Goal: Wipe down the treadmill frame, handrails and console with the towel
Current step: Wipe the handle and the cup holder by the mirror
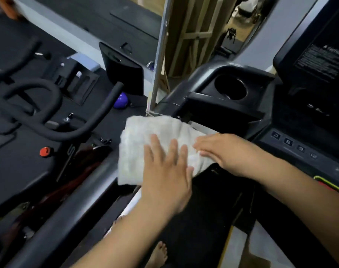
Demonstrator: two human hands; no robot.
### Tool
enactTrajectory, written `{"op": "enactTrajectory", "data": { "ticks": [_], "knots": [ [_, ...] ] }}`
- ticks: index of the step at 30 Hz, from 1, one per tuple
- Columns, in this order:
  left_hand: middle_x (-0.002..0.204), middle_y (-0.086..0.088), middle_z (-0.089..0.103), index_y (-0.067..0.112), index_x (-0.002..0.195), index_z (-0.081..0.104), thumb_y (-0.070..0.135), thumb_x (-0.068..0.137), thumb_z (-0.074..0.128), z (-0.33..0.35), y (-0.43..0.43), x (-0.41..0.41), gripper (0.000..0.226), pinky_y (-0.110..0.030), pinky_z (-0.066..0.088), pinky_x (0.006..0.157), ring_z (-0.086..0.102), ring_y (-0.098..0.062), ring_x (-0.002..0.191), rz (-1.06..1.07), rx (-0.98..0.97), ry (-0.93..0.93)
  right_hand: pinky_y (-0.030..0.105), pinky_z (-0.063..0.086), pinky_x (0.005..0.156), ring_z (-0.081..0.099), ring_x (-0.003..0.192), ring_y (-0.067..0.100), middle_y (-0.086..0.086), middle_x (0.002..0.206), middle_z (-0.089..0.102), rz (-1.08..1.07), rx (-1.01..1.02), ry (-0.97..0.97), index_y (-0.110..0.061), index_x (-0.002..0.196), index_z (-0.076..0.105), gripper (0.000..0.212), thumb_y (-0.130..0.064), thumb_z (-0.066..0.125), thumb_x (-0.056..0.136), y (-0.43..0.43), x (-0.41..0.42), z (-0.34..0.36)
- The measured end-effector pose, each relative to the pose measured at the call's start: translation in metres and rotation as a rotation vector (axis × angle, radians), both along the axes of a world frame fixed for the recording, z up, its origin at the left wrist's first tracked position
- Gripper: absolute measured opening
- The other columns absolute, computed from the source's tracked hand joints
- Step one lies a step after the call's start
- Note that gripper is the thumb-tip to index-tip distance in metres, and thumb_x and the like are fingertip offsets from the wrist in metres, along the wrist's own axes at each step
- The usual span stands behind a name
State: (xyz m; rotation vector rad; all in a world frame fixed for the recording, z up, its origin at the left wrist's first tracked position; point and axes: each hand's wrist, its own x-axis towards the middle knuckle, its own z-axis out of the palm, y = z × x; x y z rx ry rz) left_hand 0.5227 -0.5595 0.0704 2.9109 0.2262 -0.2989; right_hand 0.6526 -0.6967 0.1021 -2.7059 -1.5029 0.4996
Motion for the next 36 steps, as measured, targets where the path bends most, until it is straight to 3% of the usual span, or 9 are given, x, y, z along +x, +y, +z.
{"op": "enactTrajectory", "data": {
  "ticks": [4,7,11,14,17,24,28,32,36],
  "knots": [
    [0.164,-0.008,-0.017,0.022,0.157,-0.008,0.034,0.104,0.028,-0.013,-0.043,-0.005,0.065,-0.044,0.043,0.103,0.026,-0.035,0.144,0.062,-0.374,0.037,0.033,0.025,0.117,0.039,0.138,0.010,-0.009,0.139,0.055,-0.089,-0.088,-0.094,-0.028,0.122,0.063,0.029,-0.018,0.052,0.098,-0.042,0.009,0.028],
    [0.157,-0.011,0.003,0.008,0.155,0.011,0.014,0.098,0.041,-0.015,-0.039,0.004,0.065,-0.040,0.050,0.089,0.033,-0.033,0.139,0.020,-0.307,-0.054,0.034,0.032,0.112,0.045,0.132,0.016,-0.008,0.137,0.055,-0.212,0.063,-0.152,-0.026,0.126,0.059,0.031,-0.033,0.047,0.098,-0.029,-0.021,0.027],
    [0.131,0.000,0.045,0.018,0.137,0.041,0.019,0.089,0.055,-0.007,0.003,0.016,0.049,-0.038,0.043,0.062,0.056,-0.027,0.106,0.077,-0.086,-0.132,0.039,0.036,0.097,0.052,0.115,0.028,0.006,0.121,0.058,-0.201,-0.212,-0.217,-0.012,0.129,0.045,0.053,-0.041,0.056,0.086,0.016,-0.044,-0.010],
    [0.113,-0.006,0.060,0.012,0.116,0.061,0.014,0.078,0.050,-0.014,0.038,0.014,0.039,-0.041,0.050,0.065,0.060,-0.033,0.096,-0.085,0.097,-0.386,0.034,0.042,0.071,0.062,0.097,0.026,-0.001,0.101,0.063,-0.240,-0.272,-0.197,-0.017,0.109,0.057,0.046,-0.046,0.070,0.076,0.055,-0.022,-0.019],
    [0.143,-0.014,0.051,0.008,0.136,0.054,0.020,0.087,0.057,-0.029,0.065,0.007,0.050,-0.050,0.047,0.096,0.051,-0.039,0.128,-0.117,0.207,-0.315,0.033,0.048,0.071,0.057,0.079,0.022,-0.004,0.081,0.053,-0.251,-0.315,-0.027,-0.021,0.082,0.052,0.042,-0.049,0.078,0.065,0.083,-0.007,-0.019],
    [0.165,0.012,-0.005,0.029,0.158,0.003,0.048,0.099,0.035,-0.038,0.112,-0.012,0.070,-0.043,0.010,0.124,-0.004,-0.015,0.153,-0.091,-0.076,-0.147,0.034,0.039,0.075,0.058,0.106,0.027,0.005,0.117,0.058,-0.196,-0.194,-0.396,-0.015,0.126,0.039,0.056,-0.021,0.066,0.078,0.014,-0.039,-0.027],
    [0.161,0.025,-0.007,0.035,0.157,0.001,0.049,0.103,0.033,-0.038,0.126,-0.019,0.064,-0.022,0.003,0.120,-0.007,0.003,0.149,0.057,-0.297,-0.107,0.036,0.042,0.088,0.056,0.111,0.027,0.007,0.120,0.057,-0.245,-0.368,-0.363,-0.011,0.130,0.038,0.061,-0.019,0.069,0.078,0.015,-0.034,-0.019],
    [0.159,0.030,-0.007,0.039,0.157,0.003,0.050,0.102,0.027,-0.033,0.126,-0.016,0.061,-0.025,0.009,0.118,-0.007,0.006,0.148,0.055,-0.360,-0.085,0.034,0.035,0.075,0.064,0.095,0.022,0.001,0.102,0.065,-0.303,-0.337,-0.322,-0.016,0.112,0.052,0.034,-0.020,0.065,0.081,0.068,-0.033,-0.033],
    [0.164,0.018,-0.007,0.028,0.158,0.004,0.045,0.103,0.019,-0.033,0.120,-0.019,0.060,-0.031,0.003,0.120,-0.013,-0.006,0.150,-0.014,-0.254,-0.114,0.035,0.037,0.080,0.061,0.099,0.024,0.005,0.110,0.062,-0.293,-0.254,-0.387,-0.010,0.120,0.048,0.044,-0.019,0.065,0.081,0.066,-0.040,-0.038]
  ]
}}
